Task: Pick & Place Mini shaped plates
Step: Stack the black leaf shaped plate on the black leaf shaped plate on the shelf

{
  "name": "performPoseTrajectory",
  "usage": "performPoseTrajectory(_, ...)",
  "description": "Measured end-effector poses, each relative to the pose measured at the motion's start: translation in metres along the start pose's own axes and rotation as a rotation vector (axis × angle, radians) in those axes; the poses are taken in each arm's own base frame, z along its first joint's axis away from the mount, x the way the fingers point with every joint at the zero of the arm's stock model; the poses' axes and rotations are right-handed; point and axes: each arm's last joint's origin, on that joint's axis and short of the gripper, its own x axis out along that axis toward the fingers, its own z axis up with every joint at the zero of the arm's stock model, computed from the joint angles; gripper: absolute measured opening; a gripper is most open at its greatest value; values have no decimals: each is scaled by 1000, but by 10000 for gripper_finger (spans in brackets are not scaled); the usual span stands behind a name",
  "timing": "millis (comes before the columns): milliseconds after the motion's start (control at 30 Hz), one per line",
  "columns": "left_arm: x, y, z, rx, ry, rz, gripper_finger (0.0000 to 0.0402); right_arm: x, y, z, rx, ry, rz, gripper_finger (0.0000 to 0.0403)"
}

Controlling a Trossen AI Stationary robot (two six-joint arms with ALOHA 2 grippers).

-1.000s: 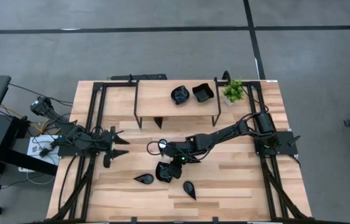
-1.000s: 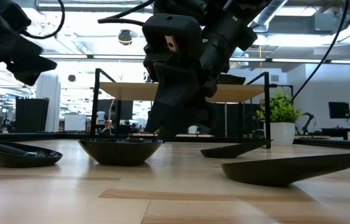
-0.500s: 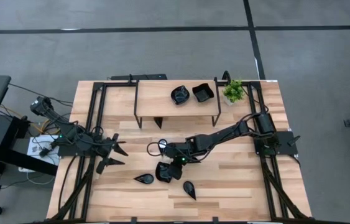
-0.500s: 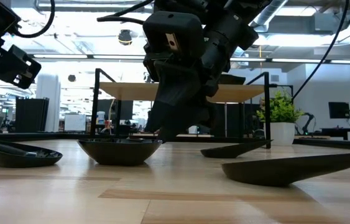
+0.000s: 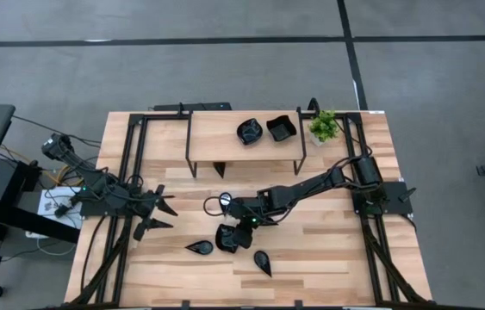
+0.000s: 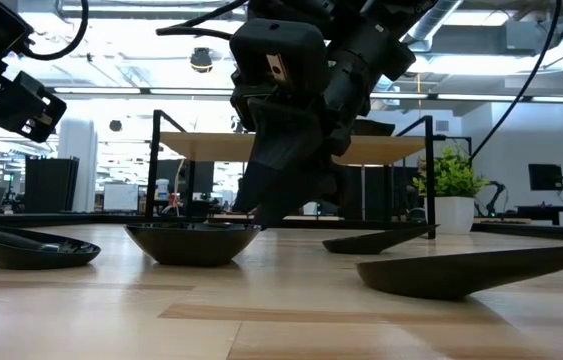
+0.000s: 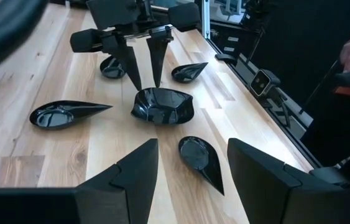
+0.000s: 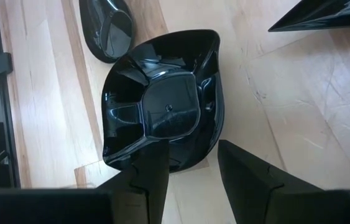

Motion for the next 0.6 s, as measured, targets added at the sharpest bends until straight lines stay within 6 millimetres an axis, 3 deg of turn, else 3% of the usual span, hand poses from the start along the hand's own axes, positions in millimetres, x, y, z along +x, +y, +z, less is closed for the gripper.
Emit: performPoseTrajectory(600, 0, 0, 0, -1, -1, 0, 195, -1, -7, 3, 4, -12, -45, 134)
